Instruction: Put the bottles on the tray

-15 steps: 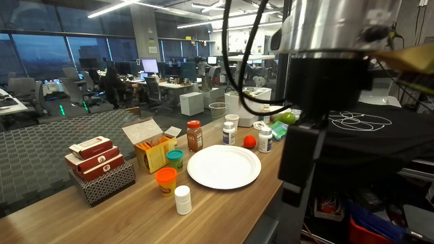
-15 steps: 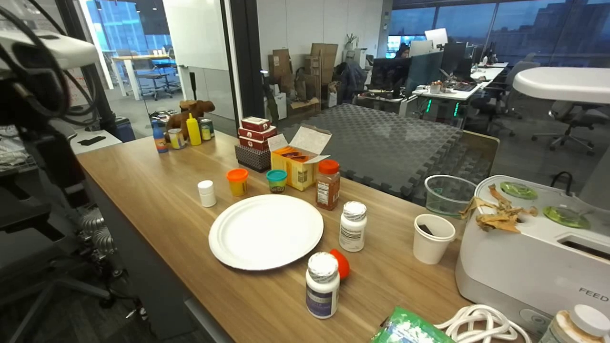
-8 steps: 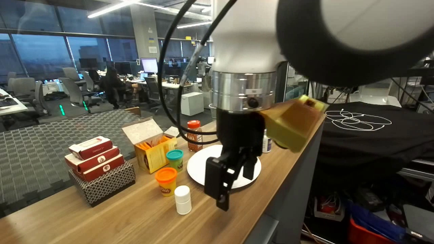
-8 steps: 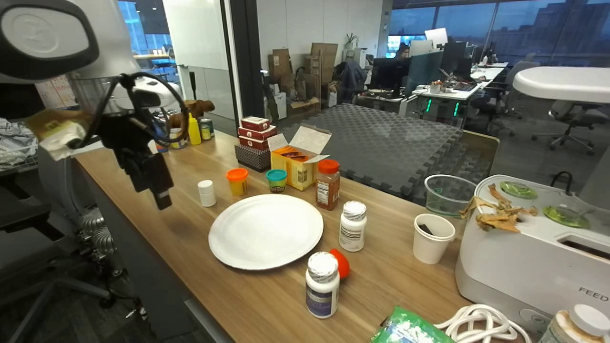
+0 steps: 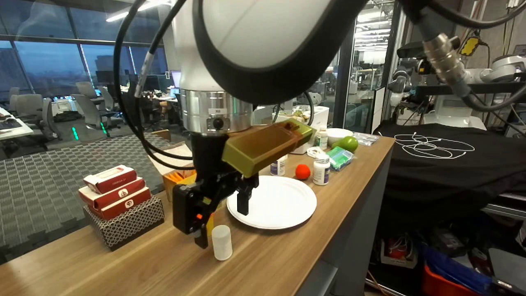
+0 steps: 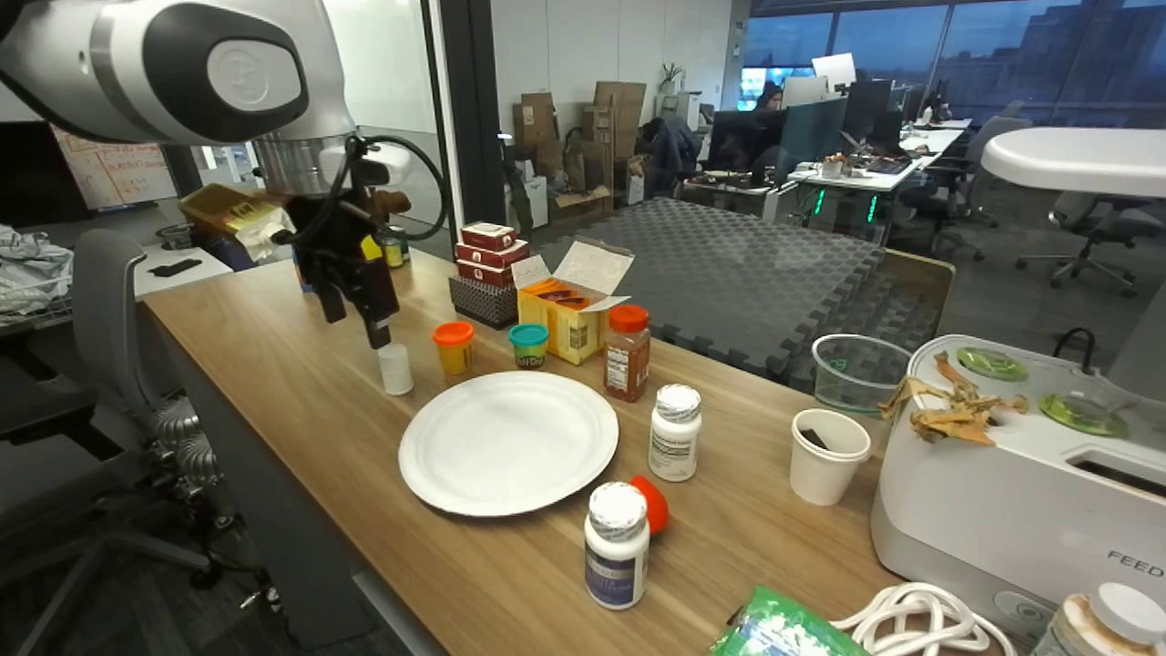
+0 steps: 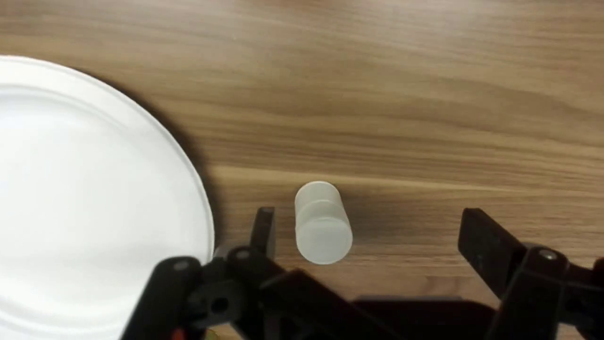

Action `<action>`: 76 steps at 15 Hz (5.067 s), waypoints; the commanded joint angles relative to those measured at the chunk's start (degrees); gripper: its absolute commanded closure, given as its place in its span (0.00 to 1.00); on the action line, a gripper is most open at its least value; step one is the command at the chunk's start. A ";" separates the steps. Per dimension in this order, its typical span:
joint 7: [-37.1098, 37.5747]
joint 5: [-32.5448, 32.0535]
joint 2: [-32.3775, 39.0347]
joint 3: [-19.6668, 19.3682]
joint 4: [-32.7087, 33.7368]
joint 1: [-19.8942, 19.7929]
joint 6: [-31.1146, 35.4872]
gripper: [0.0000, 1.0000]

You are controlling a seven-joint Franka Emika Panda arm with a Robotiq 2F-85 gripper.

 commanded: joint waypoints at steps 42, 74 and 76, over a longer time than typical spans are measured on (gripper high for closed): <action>0.31 -0.61 11.41 -7.34 17.36 3.72 -1.90 0.76; -2.71 2.64 -2.12 -12.10 -10.72 -8.12 8.76 0.76; -2.61 1.97 -2.76 -12.31 -11.15 -7.85 8.68 0.26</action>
